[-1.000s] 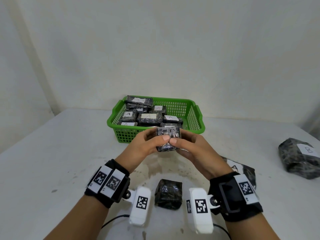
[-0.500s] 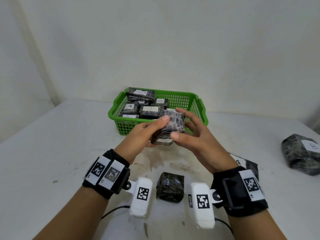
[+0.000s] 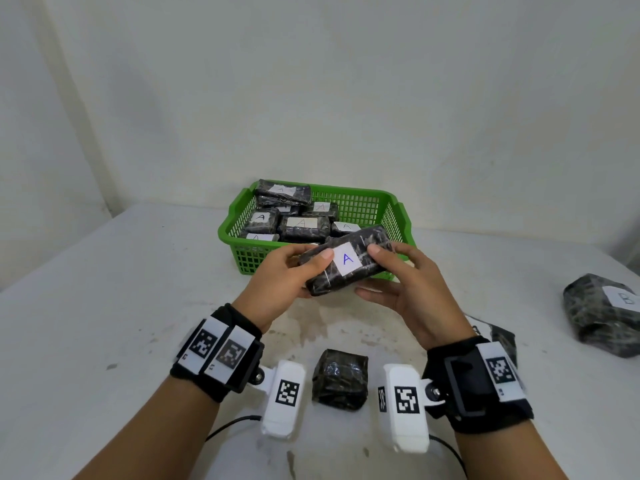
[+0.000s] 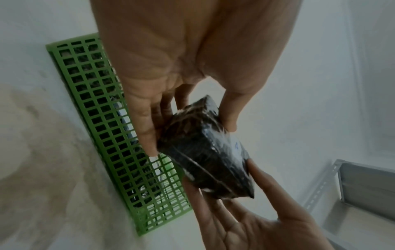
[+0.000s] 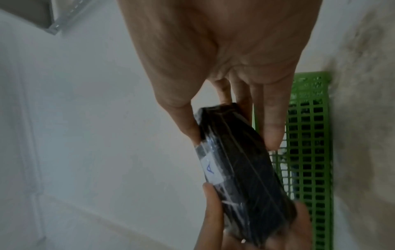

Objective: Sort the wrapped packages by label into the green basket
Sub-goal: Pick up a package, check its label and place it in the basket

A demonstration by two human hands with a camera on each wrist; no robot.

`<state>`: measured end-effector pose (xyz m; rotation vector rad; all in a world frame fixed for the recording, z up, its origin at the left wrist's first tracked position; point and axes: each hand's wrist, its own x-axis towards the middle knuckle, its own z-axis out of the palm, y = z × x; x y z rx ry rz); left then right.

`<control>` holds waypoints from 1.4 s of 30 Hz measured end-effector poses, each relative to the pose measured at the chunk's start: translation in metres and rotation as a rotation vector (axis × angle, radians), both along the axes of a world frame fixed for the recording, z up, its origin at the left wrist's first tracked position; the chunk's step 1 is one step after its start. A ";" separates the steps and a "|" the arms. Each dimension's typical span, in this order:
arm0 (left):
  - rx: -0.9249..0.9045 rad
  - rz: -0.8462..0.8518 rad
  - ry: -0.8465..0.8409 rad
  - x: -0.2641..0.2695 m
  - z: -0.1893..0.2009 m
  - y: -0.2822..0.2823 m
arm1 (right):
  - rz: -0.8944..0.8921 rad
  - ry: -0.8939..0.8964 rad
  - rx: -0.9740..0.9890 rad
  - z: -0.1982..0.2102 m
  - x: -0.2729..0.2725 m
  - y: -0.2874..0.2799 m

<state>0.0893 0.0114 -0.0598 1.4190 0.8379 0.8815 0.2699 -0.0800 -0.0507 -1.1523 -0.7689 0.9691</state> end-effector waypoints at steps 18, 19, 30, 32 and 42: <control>0.248 0.231 0.196 -0.021 0.033 0.034 | 0.037 -0.009 -0.034 0.021 0.008 0.033; 0.286 0.302 0.221 -0.025 0.038 0.045 | 0.039 -0.017 -0.043 0.028 0.007 0.040; 0.112 0.384 0.654 -0.037 0.037 0.168 | 0.048 -0.192 -0.367 0.037 -0.006 0.175; 0.091 0.325 0.690 -0.034 0.034 0.174 | 0.052 -0.178 -0.404 0.030 -0.005 0.199; 0.052 0.292 0.601 -0.029 0.019 0.202 | 0.038 -0.053 -0.445 0.040 -0.021 0.229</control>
